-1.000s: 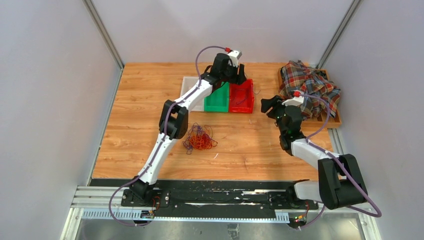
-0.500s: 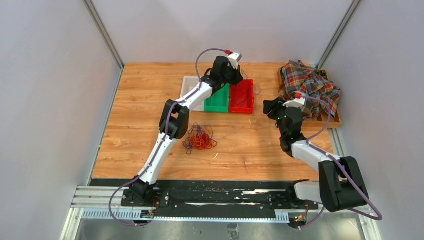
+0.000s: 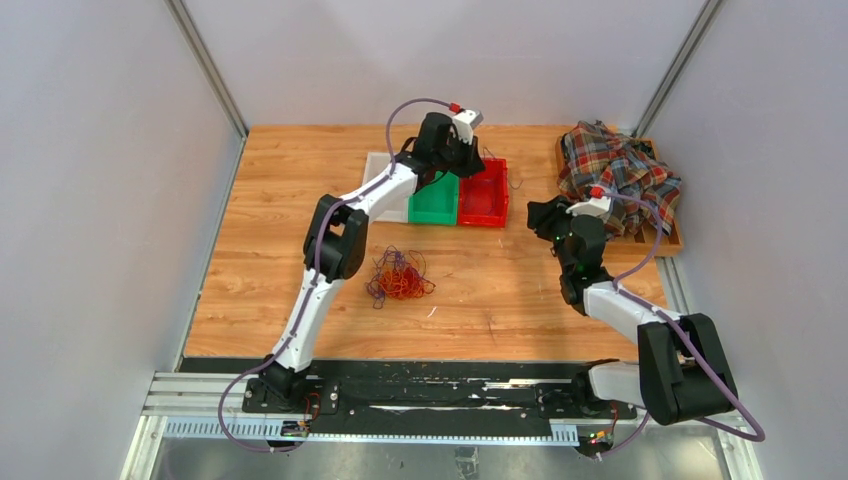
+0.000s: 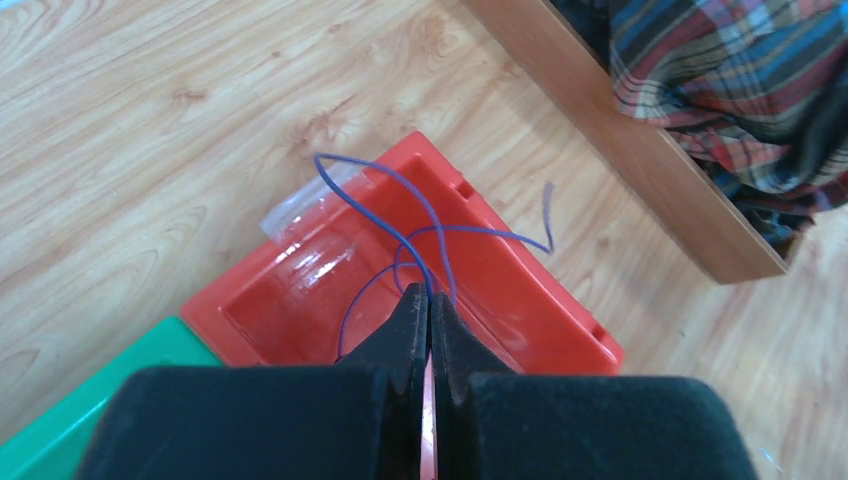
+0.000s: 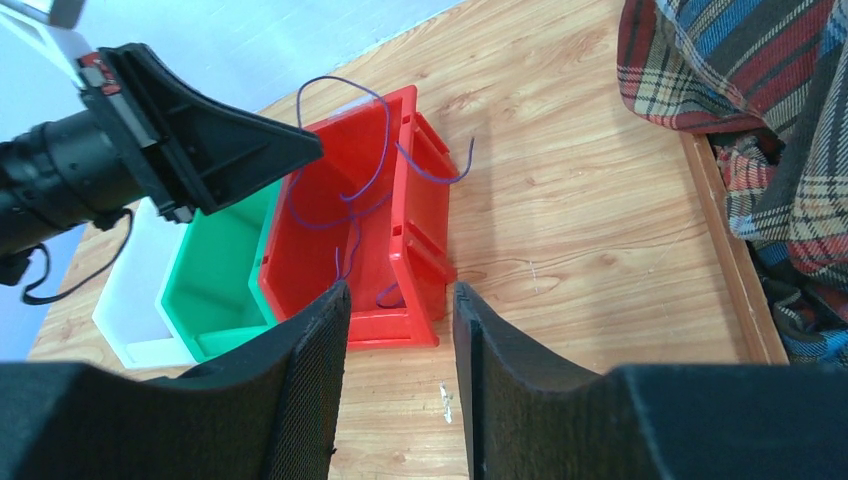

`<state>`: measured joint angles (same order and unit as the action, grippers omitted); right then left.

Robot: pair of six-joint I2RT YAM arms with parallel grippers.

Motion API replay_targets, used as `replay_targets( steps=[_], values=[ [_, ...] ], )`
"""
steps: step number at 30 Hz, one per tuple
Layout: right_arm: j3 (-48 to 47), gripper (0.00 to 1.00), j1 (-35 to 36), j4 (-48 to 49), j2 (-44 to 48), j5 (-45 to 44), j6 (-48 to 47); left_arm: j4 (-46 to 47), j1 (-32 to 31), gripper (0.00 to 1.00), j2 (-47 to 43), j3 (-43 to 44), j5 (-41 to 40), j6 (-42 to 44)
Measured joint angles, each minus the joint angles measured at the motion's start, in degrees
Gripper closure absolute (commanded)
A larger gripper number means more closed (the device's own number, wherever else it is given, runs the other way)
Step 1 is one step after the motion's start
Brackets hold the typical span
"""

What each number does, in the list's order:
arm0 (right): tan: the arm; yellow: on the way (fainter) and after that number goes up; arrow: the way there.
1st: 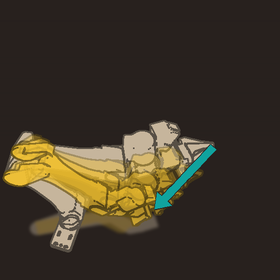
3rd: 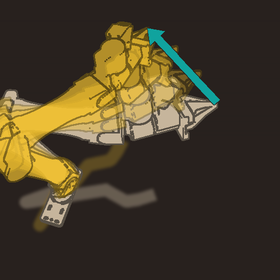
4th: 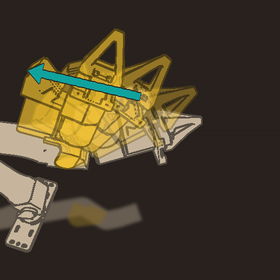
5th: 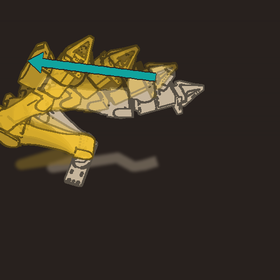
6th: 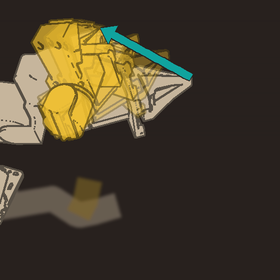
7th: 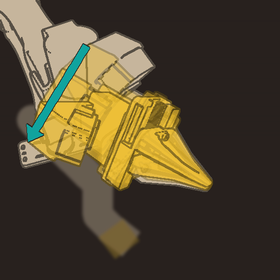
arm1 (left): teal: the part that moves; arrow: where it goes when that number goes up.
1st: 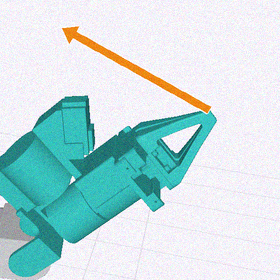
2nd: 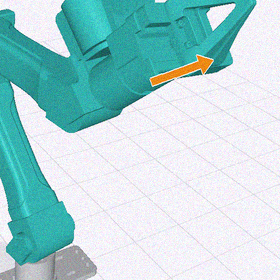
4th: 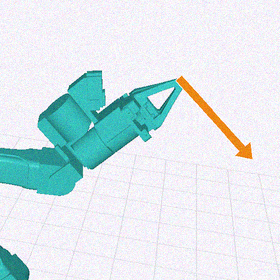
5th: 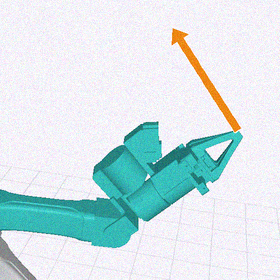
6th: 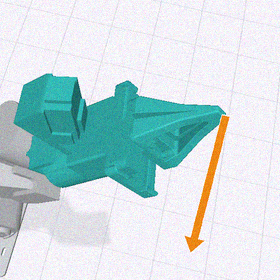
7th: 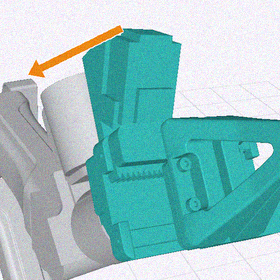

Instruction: Untangle the cables

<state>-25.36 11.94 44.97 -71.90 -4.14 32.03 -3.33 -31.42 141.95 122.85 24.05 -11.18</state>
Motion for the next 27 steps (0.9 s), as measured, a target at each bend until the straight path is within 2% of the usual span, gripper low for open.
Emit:
replay_targets(
  steps=[6,14,17,18,23,27],
  values=[
    [0.28,0.58,0.00,0.02,-0.35,0.02,0.33,-1.90,-0.28,0.99,-4.26,-3.65,0.81,2.93],
    [0.28,0.58,0.00,-0.02,-0.87,-0.02,0.35,-9.25,-4.26,0.99,-4.31,-4.42,-6.08,13.90],
    [0.26,0.50,0.00,-0.02,-1.09,-0.39,0.37,-10.60,-5.92,1.00,-4.02,-4.39,-9.01,17.55],
    [0.26,0.48,0.00,-0.02,-1.38,-0.46,0.46,-10.67,-6.36,0.94,-3.78,-4.35,-9.77,18.45],
    [-1.25,0.42,0.00,-2.16,-3.56,-0.59,0.72,-12.33,-7.34,0.53,-1.68,-3.58,-12.59,21.99],
    [-2.82,0.39,0.00,-3.48,-4.59,-0.68,0.79,-13.79,-7.23,0.37,-1.42,-2.93,-13.33,23.52]
  ],
)
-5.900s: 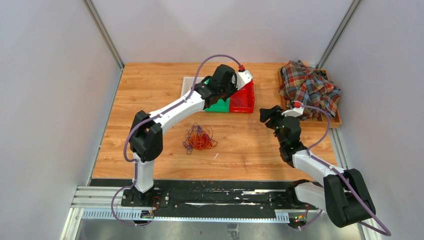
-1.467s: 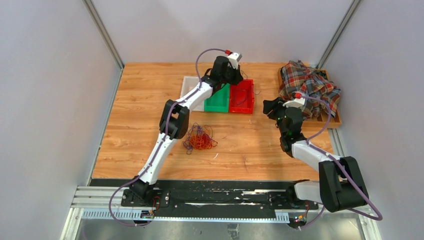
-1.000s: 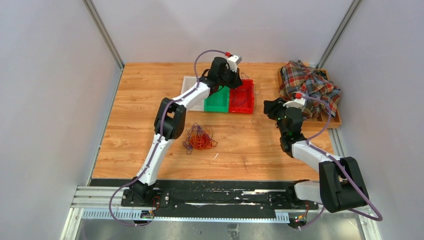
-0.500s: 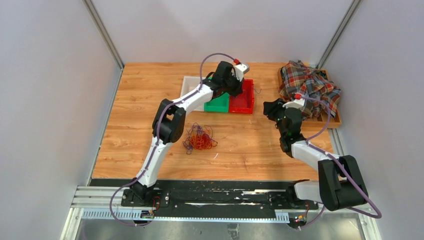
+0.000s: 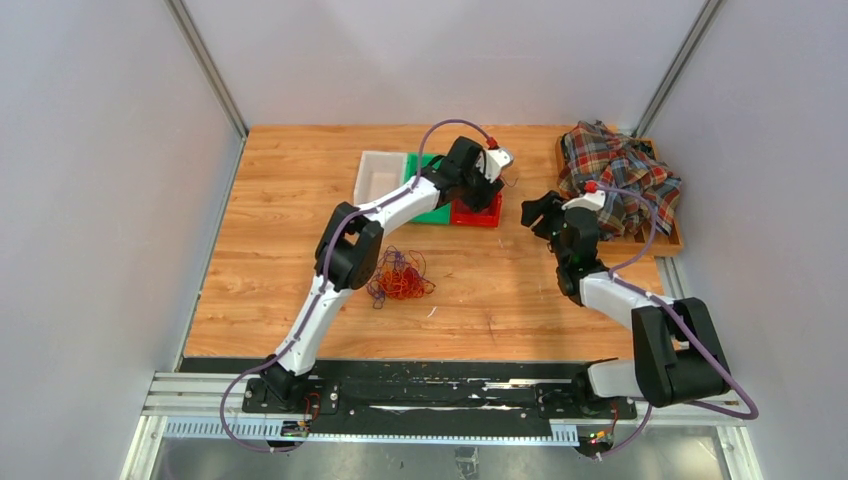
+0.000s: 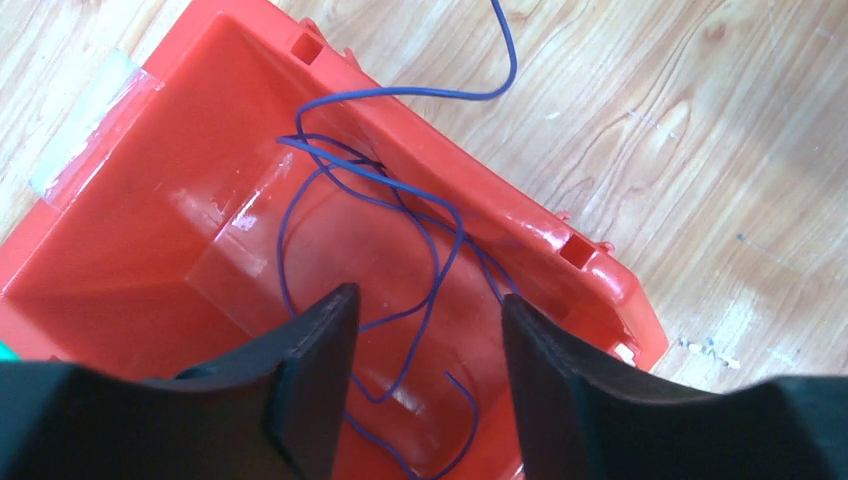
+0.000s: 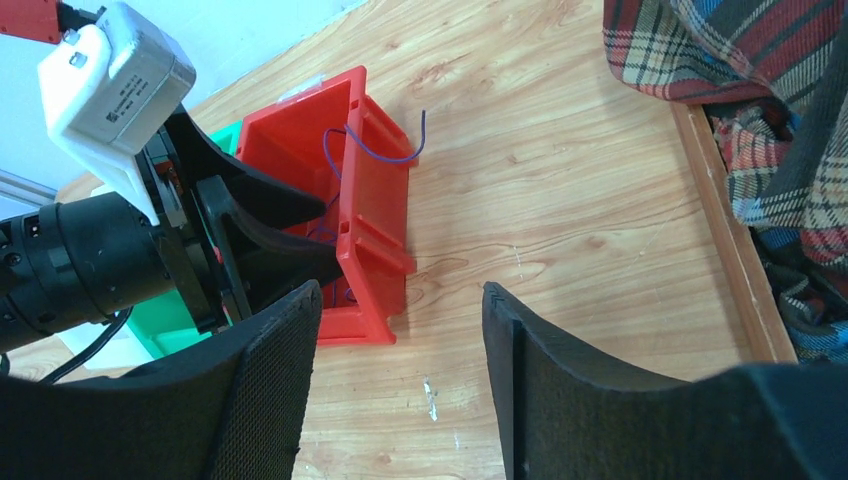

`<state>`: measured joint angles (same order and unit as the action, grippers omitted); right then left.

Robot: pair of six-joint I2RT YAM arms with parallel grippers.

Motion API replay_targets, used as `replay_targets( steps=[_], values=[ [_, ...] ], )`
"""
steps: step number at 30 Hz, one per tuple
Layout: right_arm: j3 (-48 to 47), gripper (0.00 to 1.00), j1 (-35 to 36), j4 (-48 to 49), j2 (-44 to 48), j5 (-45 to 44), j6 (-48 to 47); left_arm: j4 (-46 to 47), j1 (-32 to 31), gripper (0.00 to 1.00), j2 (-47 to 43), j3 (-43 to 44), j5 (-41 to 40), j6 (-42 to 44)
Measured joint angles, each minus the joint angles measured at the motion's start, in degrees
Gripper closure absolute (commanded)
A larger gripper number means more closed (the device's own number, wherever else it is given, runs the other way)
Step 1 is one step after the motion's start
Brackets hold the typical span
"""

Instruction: Untangle the cables

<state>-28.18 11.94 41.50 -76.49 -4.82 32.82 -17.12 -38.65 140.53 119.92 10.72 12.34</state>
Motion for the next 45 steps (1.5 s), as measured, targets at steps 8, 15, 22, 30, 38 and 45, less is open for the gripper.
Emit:
replay_targets(
  steps=[8,15,22,30,38,45],
  values=[
    [-2.27,0.38,0.00,-1.92,0.46,-0.35,-0.76,-7.28,0.68,0.06,-4.92,0.17,2.82,-0.42],
    [-3.98,0.36,0.39,-5.09,3.10,-0.15,-2.62,-13.68,1.84,0.07,-13.64,2.47,8.87,-3.06],
    [-6.69,0.36,7.56,-11.28,6.80,-0.46,-5.97,-24.13,5.88,0.02,-25.20,-0.72,16.00,-3.74],
    [-8.07,0.39,25.86,-14.36,4.44,-0.24,-10.86,-29.57,18.51,0.03,-48.02,-30.75,17.90,3.80],
    [-6.32,0.46,30.60,-15.82,2.67,-2.99,-11.41,-26.43,18.93,0.49,-53.27,-53.53,18.38,4.81],
    [-3.43,0.47,31.54,-16.55,4.79,-6.84,-11.17,-16.41,19.82,0.43,-50.75,-57.53,19.02,-5.79]
  ],
)
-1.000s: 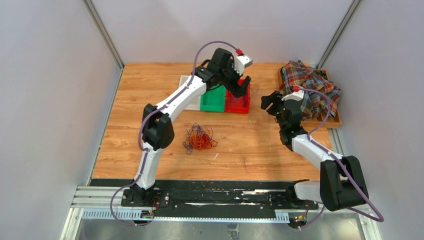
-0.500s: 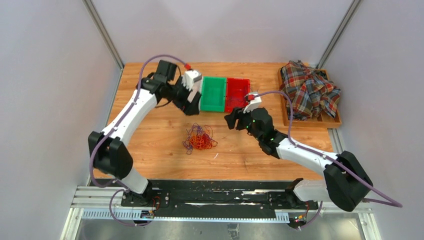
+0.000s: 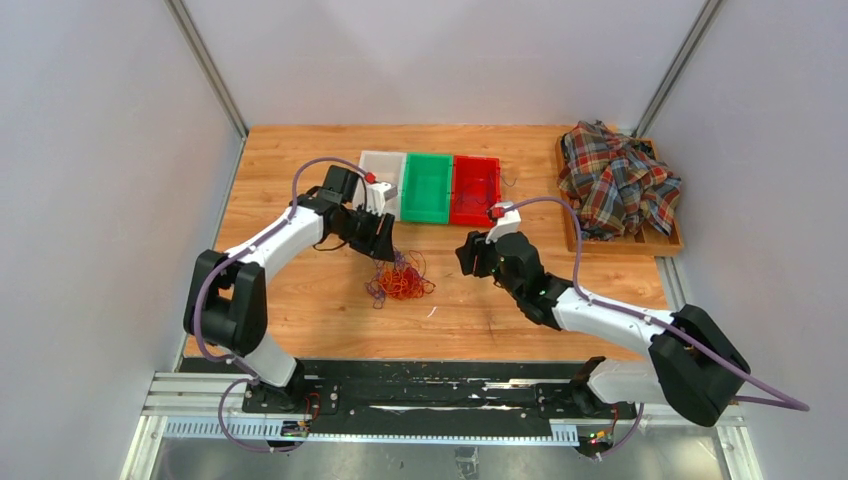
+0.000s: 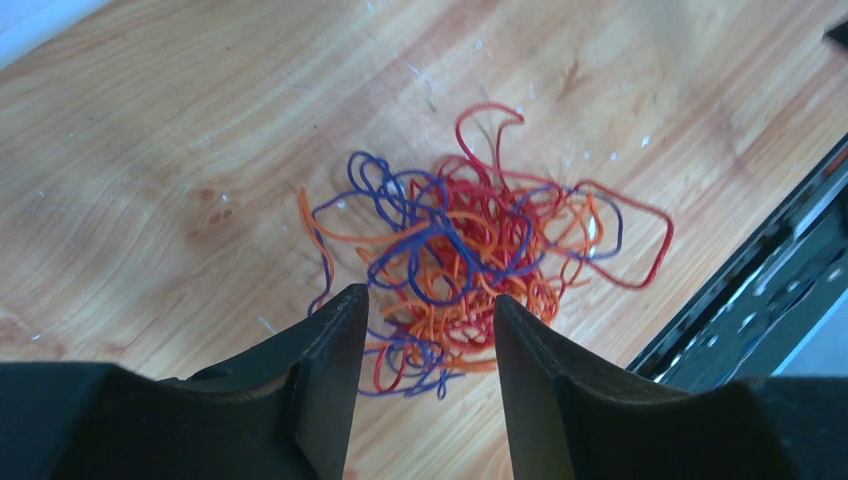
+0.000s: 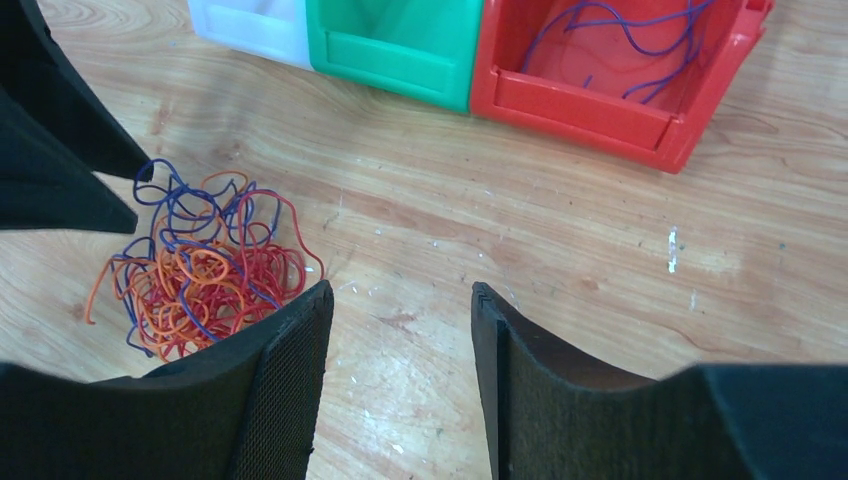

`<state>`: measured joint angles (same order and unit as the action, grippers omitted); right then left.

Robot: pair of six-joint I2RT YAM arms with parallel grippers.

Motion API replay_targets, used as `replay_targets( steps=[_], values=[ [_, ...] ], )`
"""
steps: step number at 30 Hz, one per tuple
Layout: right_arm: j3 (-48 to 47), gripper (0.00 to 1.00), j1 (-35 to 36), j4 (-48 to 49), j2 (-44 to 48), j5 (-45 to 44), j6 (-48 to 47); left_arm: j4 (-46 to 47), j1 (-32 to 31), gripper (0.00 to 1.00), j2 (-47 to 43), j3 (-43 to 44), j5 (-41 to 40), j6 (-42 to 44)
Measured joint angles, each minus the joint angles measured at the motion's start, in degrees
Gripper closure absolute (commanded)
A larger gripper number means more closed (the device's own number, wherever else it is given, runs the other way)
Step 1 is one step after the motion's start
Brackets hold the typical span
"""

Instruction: Untangle the cables

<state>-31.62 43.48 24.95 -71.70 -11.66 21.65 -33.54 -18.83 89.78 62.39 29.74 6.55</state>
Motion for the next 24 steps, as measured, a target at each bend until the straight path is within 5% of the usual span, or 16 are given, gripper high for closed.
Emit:
replay_targets(
  steps=[7,17,24],
  values=[
    [1.01,0.47,0.37,0.02,0.37,-0.87,0.46,6.88,1.81,0.44,2.19,-0.15,2.71,-9.18],
    [1.07,0.49,0.42,0.00,1.62,-2.05,0.42,9.92,1.84,0.87,5.27,-0.15,4.31,-12.94],
    [1.05,0.49,0.42,0.00,1.95,-2.08,0.37,7.91,1.84,0.99,4.04,1.20,4.48,-11.58]
  ],
)
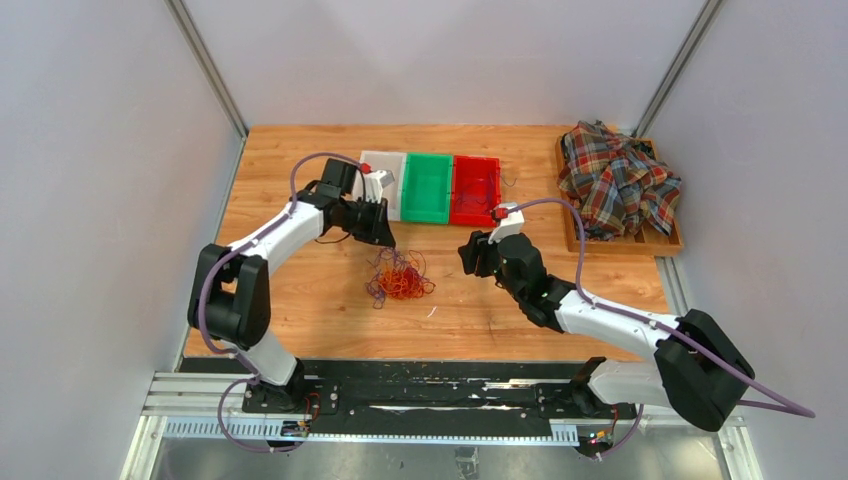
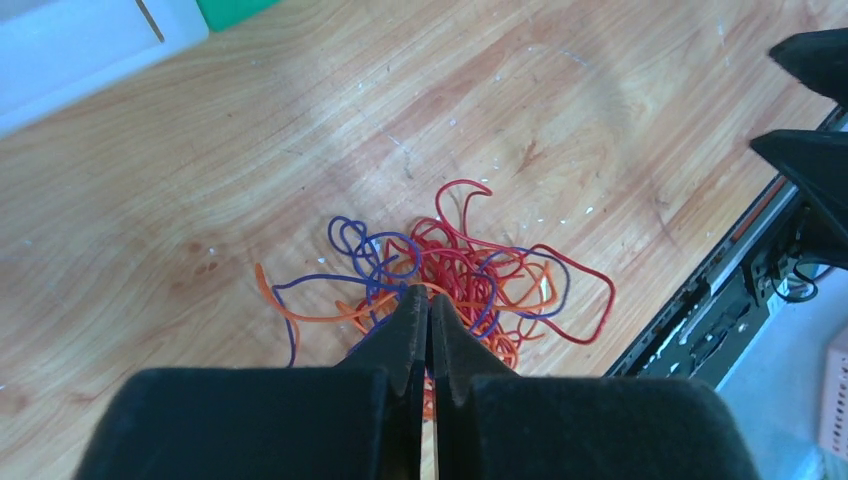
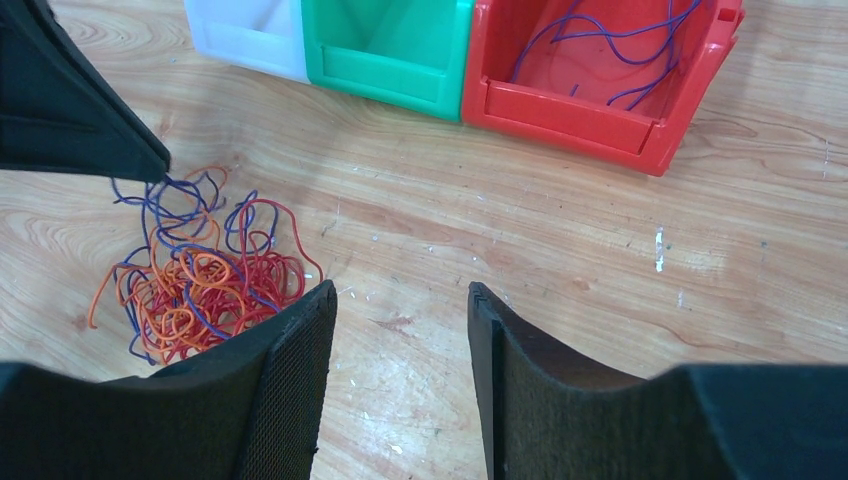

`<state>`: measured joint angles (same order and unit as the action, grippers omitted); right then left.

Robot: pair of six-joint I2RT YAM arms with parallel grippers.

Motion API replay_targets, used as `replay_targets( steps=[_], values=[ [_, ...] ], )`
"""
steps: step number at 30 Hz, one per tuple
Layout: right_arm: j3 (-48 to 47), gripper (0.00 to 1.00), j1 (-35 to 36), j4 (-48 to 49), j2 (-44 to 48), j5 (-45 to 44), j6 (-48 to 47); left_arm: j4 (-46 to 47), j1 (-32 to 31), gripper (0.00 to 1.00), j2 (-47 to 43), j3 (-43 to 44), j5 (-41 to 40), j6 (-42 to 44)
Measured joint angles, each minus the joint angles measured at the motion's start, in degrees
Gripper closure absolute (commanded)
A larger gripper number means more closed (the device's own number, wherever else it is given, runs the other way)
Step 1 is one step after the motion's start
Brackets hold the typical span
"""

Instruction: Untangle the cables

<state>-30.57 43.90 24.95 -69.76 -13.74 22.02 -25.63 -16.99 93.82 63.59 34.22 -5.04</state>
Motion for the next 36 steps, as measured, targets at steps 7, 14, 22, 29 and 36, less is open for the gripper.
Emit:
replay_targets(
  steps=[7,14,22,29,36],
  values=[
    [-0.02,0.40,0.00,0.70,0.00,0.90,-0.70,-5.73,0.00,0.99,-5.46,5.46,0.17,2.93],
    [-1.73,0.24,1.38,9.73,-1.18,7.72,-4.52,-11.08,0.00,0.99,-8.98,10.45,4.35,4.07],
    [-10.56,0.22,6.19,17.90,-7.96,12.35,-9.35,-14.32,-0.02,0.99,-14.40,13.64,10.54,4.33],
    [-12.96,0.22,7.23,23.37,-12.59,13.14,-10.10,-18.36,-0.02,0.99,-16.20,16.15,12.20,4.24],
    [-14.25,0.22,8.07,25.77,-15.26,13.22,-10.08,-20.37,-0.02,0.99,-16.63,18.95,13.29,4.13]
  ],
)
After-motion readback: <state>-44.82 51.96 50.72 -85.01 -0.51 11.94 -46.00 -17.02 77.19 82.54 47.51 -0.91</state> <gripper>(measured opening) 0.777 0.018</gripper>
